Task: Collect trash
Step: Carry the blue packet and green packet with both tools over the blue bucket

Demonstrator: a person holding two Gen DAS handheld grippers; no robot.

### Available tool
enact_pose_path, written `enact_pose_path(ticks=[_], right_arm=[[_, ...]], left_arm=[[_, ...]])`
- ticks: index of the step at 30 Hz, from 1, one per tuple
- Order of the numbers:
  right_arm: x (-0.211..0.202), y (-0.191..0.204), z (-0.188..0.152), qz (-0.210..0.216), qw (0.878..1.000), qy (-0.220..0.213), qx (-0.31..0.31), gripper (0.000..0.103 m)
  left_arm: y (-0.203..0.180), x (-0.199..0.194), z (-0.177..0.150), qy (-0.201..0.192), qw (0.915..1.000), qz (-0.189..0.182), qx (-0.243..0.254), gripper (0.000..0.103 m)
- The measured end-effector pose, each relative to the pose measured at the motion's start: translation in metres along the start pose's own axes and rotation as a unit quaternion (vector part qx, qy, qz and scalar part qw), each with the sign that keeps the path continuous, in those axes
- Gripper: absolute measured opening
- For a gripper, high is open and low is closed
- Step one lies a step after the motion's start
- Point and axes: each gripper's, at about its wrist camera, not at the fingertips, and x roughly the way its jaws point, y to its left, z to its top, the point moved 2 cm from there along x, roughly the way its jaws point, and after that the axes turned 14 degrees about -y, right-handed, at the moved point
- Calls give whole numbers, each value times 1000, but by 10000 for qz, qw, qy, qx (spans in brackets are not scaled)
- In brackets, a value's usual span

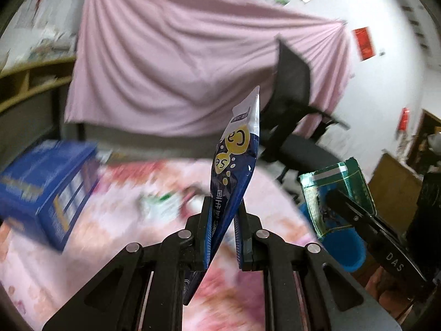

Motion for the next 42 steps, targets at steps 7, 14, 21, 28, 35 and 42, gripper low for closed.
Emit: enact_pose_path(ticks=[7, 14, 21, 28, 35, 42], right_arm=[[-63, -28, 42, -840, 9865, -1391, -211, 7], [-112, -70, 57, -1983, 9591, -1982, -403, 8], [-128, -126, 48, -2753, 9476, -1618, -114, 8], [-123, -168, 26, -3177, 9434, -862, 394, 8], [-110, -208, -3, -3429, 9346, 31, 949, 8], [-111, -222, -17, -3504, 9278, 324, 1235, 10]], left_arm=[[-77, 6, 30, -650, 9913, -1078, 396, 12], [-158, 41, 28, -646, 9757, -1930, 814, 12], [-214, 101, 5, 70, 9696, -2320, 777, 12], [-239, 152, -27, 1117, 9647, -2310, 595, 12], [-244, 181, -52, 1804, 9613, -1989, 623, 12], [-237, 190, -71, 2082, 9627, -1662, 473, 35]])
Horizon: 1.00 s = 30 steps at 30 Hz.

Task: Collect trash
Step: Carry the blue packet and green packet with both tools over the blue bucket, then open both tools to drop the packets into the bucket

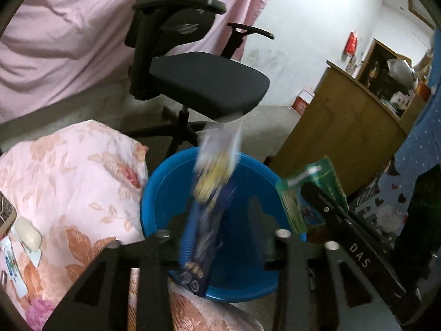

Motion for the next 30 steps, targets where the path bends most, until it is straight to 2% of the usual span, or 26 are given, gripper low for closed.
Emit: enact_pose_path(ticks=[2, 5, 6, 8, 13, 16, 18, 20, 22, 23, 24, 30], right_arm=[[1, -3, 1, -26, 10000, 40, 18, 14], [0, -2, 0, -1, 10000, 10, 65, 30], [0, -1, 2, 0, 10000, -14, 66, 30], [-2, 0, 4, 25, 9999, -99, 46, 33], [-14, 10, 13, 167, 9986, -496, -56, 50], [-24, 21, 19, 311, 9962, -788, -199, 56], [-31, 32, 22, 393, 9938, -998, -301, 76], [-37, 40, 24, 434, 9917, -1163, -345, 87], [-43, 50, 26, 538, 9889, -1336, -376, 95], [-46, 56, 27, 608, 9871, -1432, -374, 103], [-48, 60, 28, 675, 9856, -1502, -376, 103], [-61, 97, 29, 1233, 9728, -1886, -544, 103]], left_arm=[[2, -2, -1, 10, 10000, 26, -28, 35], [4, -6, -1, 12, 10000, 93, -23, 37], [7, -8, -1, -27, 9999, 128, -18, 38], [11, -18, 0, -177, 9996, 211, -11, 44], [25, -42, 4, -581, 9974, 432, -5, 45], [34, -62, 8, -879, 9945, 567, -37, 59], [41, -80, 11, -1176, 9907, 682, -62, 68], [48, -98, 13, -1475, 9857, 810, -61, 90], [56, -119, 14, -1880, 9766, 1039, -36, 102], [60, -130, 13, -2083, 9712, 1152, -15, 102], [64, -142, 12, -2278, 9652, 1282, 14, 102], [90, -188, 6, -2732, 9456, 1763, 116, 102]])
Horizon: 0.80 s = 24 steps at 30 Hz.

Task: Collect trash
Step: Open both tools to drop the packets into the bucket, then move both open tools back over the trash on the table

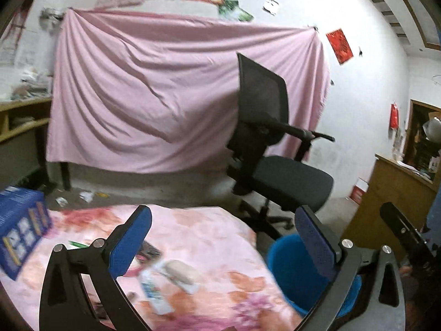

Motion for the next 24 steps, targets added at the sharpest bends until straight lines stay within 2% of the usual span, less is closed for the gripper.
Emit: enact_pose_path(ticks=[12, 24], right_arm=[[-12, 90, -7, 960, 9938, -329, -452, 103], [-13, 146, -40, 1513, 9827, -79, -1061, 103]], left_arm=[[67, -72, 14, -774, 9945, 700, 133, 102], [127, -120, 0, -788, 9884, 1264, 312, 102]])
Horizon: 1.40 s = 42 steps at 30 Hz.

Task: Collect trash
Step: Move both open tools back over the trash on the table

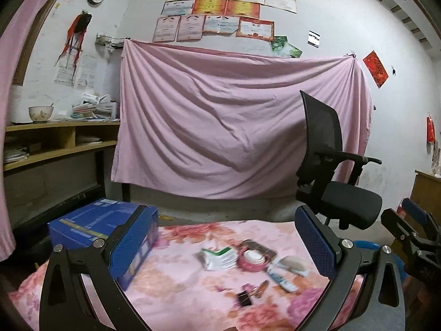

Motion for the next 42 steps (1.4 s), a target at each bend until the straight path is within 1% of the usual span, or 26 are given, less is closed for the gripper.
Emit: enact_pose_path(ticks=[4, 7, 10, 13, 15, 16, 17, 18, 20, 22, 23, 24, 26, 27, 28, 29, 30, 32, 34, 39, 41, 42], right_arm=[[7, 18, -12, 246, 9991, 318, -150, 103], [20, 29, -25, 407, 9958, 756, -318, 103], [32, 36, -39, 537, 9905, 1215, -359, 103], [44, 38, -50, 609, 9844, 1622, -306, 103], [53, 40, -61, 682, 9772, 1988, -290, 102], [57, 40, -66, 719, 9738, 2141, -264, 100], [60, 40, -71, 747, 9705, 2281, -233, 93], [64, 39, -76, 782, 9664, 2440, -187, 82], [72, 37, -85, 847, 9574, 2760, -42, 79], [75, 35, -91, 878, 9512, 2956, 88, 72], [77, 34, -93, 911, 9482, 3038, 149, 65], [80, 33, -96, 948, 9449, 3127, 220, 61], [84, 33, -100, 1001, 9391, 3273, 309, 57], [87, 33, -102, 1035, 9368, 3326, 336, 54], [88, 34, -104, 1074, 9341, 3386, 355, 52], [90, 35, -106, 1097, 9323, 3427, 365, 50], [92, 36, -108, 1125, 9303, 3470, 376, 47], [94, 38, -111, 1186, 9265, 3549, 402, 45], [95, 39, -113, 1222, 9235, 3613, 415, 42], [99, 40, -119, 1213, 9189, 3732, 405, 40], [99, 40, -121, 1214, 9174, 3769, 402, 40], [100, 40, -121, 1216, 9169, 3780, 409, 39]], left_arm=[[10, -5, -11, 132, 9998, -44, 158, 102], [15, -6, -24, 344, 9991, -105, 241, 102], [18, 0, -36, 622, 9976, -150, 280, 102], [20, 12, -51, 1095, 9934, -159, 310, 102], [20, 23, -63, 1545, 9873, -296, 233, 102], [20, 27, -68, 1683, 9851, -303, 203, 102], [19, 32, -73, 1852, 9820, -319, 183, 101], [20, 34, -75, 1946, 9801, -351, 165, 101], [19, 41, -81, 2157, 9755, -407, 151, 101], [17, 46, -87, 2334, 9712, -448, 165, 101], [16, 48, -90, 2420, 9689, -489, 175, 98], [14, 51, -92, 2527, 9657, -570, 168, 94], [9, 56, -98, 2755, 9580, -769, 183, 81], [6, 58, -101, 2859, 9541, -865, 191, 79], [2, 60, -105, 2970, 9498, -962, 207, 74], [-1, 62, -109, 3093, 9448, -1059, 224, 69], [-5, 64, -112, 3214, 9396, -1155, 227, 65], [-10, 68, -119, 3421, 9306, -1279, 220, 56], [-14, 74, -125, 3592, 9236, -1313, 245, 54], [-24, 82, -127, 3617, 9223, -1298, 413, 53], [-25, 87, -128, 3629, 9219, -1289, 421, 43], [-25, 88, -128, 3625, 9223, -1279, 409, 39]])
